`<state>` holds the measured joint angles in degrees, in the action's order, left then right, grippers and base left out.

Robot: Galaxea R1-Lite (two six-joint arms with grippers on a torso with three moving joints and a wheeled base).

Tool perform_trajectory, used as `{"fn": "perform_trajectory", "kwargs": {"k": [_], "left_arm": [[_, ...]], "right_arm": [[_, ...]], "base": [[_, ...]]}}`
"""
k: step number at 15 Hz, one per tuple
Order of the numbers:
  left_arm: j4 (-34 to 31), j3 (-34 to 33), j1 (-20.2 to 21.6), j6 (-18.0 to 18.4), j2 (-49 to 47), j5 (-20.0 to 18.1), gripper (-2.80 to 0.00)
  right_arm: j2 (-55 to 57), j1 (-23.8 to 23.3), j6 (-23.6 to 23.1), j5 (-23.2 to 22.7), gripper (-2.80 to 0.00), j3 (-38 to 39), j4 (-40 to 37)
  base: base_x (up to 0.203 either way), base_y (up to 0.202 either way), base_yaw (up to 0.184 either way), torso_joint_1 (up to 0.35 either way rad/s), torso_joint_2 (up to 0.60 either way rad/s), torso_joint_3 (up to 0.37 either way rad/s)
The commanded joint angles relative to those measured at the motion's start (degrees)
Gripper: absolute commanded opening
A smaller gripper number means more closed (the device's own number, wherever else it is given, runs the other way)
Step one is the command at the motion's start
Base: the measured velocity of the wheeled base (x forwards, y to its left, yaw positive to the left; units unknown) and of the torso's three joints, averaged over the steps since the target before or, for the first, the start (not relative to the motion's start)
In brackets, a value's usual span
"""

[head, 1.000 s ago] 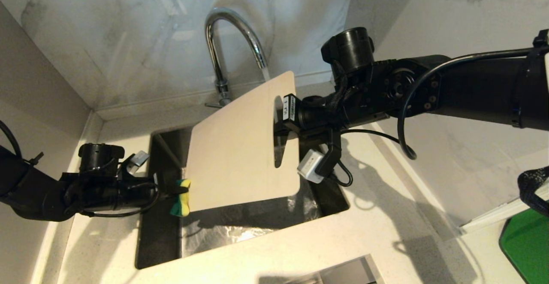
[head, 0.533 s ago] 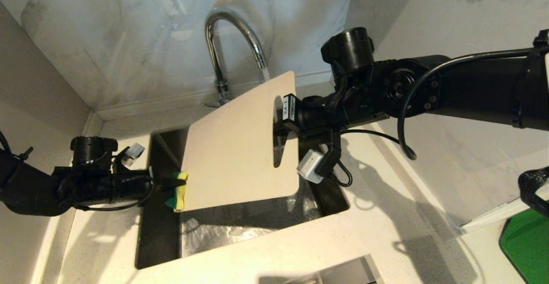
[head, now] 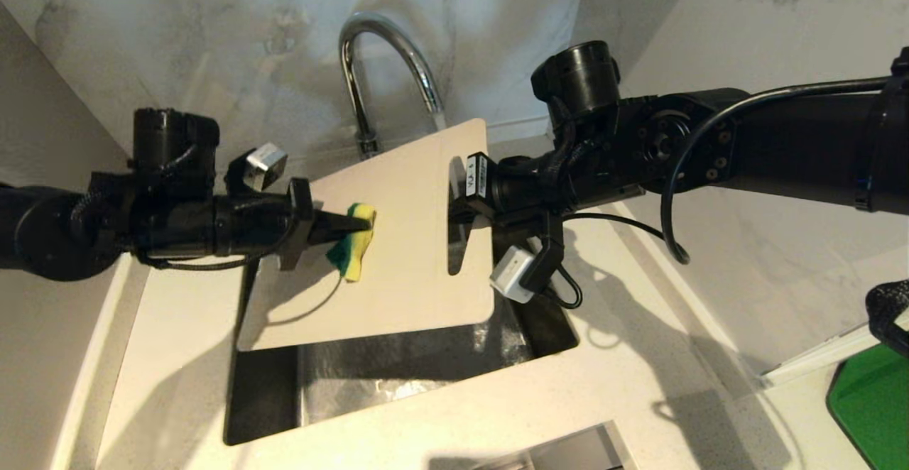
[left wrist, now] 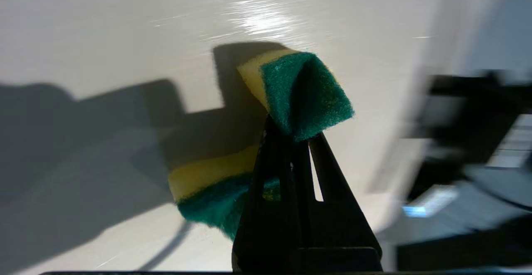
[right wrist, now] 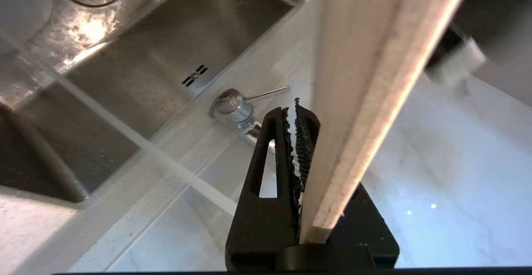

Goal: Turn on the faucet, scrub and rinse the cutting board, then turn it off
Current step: Scrub the cutting board underwater

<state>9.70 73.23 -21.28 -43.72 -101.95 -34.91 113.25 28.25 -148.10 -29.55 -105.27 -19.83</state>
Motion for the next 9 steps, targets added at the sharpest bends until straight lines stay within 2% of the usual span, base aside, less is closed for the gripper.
{"fn": "perform_trajectory", "kwargs": {"k": [1, 5, 9], "left_arm": [[-5.60, 9.47, -3.93, -1.97, 1.59, 0.37, -2.80], [-10.90, 19.66, -5.67, -3.02, -2.57, 2.32, -2.80], [-12.43, 23.97, -5.67, -2.82, -7.45, 4.28, -2.80]], "right_arm": [[-0.13, -0.03, -0.87, 0.11, -2.80, 0.06, -0.21], [-0.13, 0.05, -0.96, 0.11, -2.80, 0.15, -0.29], [-0.31, 1.34, -0.96, 0.11, -2.80, 0.50, -0.21]], "base": [[0.000, 0.000, 0.000, 0.000, 0.00, 0.000], [0.000, 0.000, 0.000, 0.000, 0.00, 0.000], [0.000, 0.000, 0.000, 0.000, 0.00, 0.000]]}}
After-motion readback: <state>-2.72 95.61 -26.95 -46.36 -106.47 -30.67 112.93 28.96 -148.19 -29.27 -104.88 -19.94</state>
